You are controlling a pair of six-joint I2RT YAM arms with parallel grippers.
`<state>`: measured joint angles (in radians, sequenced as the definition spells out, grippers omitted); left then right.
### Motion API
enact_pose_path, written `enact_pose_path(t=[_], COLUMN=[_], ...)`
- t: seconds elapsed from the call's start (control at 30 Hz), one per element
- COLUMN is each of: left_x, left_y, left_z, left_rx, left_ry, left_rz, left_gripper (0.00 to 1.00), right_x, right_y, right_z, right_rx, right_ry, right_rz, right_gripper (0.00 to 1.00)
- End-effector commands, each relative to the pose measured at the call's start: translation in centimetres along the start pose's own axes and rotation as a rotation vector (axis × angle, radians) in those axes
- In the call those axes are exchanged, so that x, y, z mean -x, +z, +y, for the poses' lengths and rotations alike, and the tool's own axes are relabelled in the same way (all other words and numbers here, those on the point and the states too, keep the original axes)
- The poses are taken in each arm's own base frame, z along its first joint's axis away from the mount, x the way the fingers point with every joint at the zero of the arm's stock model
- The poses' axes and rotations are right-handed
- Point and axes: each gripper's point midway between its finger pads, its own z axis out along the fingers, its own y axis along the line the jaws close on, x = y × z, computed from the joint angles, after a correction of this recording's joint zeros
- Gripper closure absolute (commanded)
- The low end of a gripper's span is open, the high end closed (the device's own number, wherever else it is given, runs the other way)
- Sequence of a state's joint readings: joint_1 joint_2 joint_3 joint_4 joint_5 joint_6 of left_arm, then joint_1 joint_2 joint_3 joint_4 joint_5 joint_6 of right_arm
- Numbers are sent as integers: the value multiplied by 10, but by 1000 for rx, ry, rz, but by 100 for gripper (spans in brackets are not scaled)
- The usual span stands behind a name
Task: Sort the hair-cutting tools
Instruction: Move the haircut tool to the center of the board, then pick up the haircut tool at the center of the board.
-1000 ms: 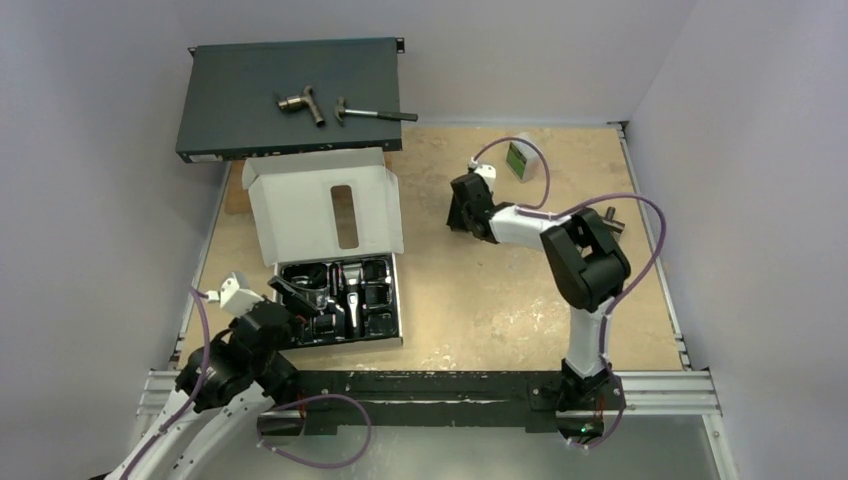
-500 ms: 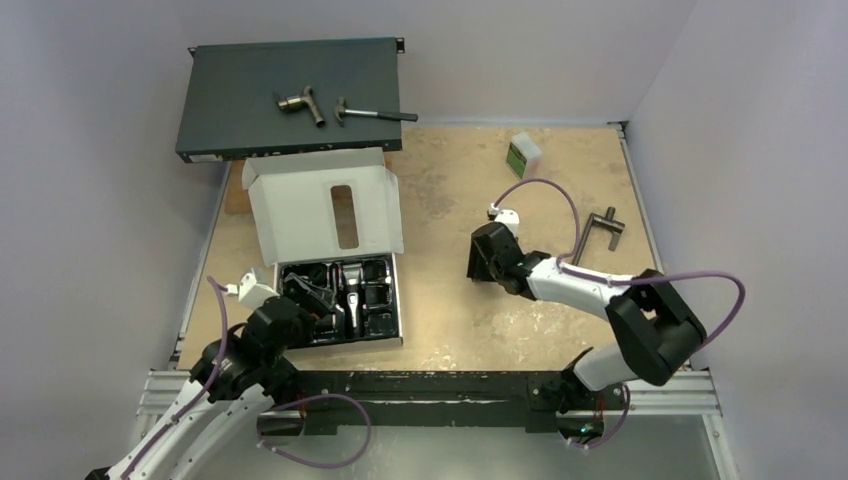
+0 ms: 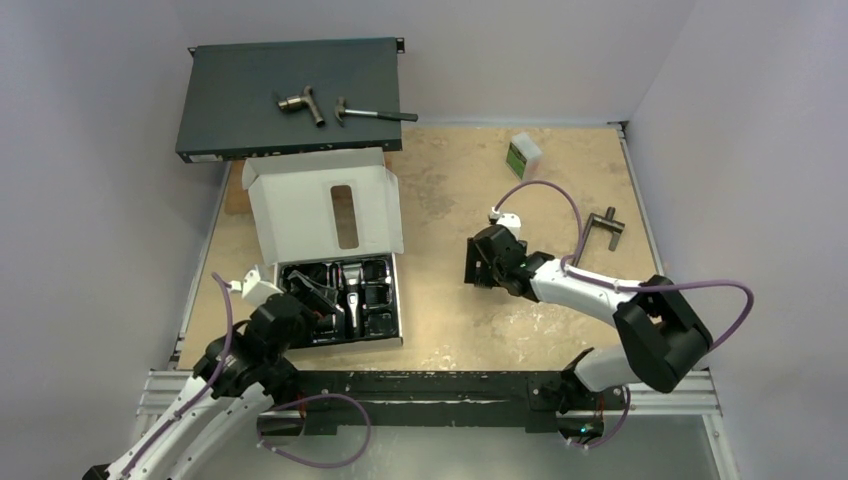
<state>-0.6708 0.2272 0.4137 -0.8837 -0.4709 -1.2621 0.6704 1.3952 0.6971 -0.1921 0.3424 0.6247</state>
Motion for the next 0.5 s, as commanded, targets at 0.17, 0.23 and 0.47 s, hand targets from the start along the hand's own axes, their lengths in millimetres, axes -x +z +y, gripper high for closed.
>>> enact_pose_path(t=[0.17, 0.23, 0.47], left_x=[-5, -4, 0], left_y=[5, 4, -1], left_z=[-6, -5, 1], left_rx=[-14, -11, 1], left_ry=[2, 4, -10], left_rz=[18, 17, -1], left_gripper=[0, 0, 0], right_x=[5, 6, -9], right_y=[3, 9, 23], right_z=[-1, -2, -4], right_rx=[-53, -74, -98], right_ry=[61, 52, 18], right_rz=[-25, -28, 12], right_gripper=[19, 19, 25])
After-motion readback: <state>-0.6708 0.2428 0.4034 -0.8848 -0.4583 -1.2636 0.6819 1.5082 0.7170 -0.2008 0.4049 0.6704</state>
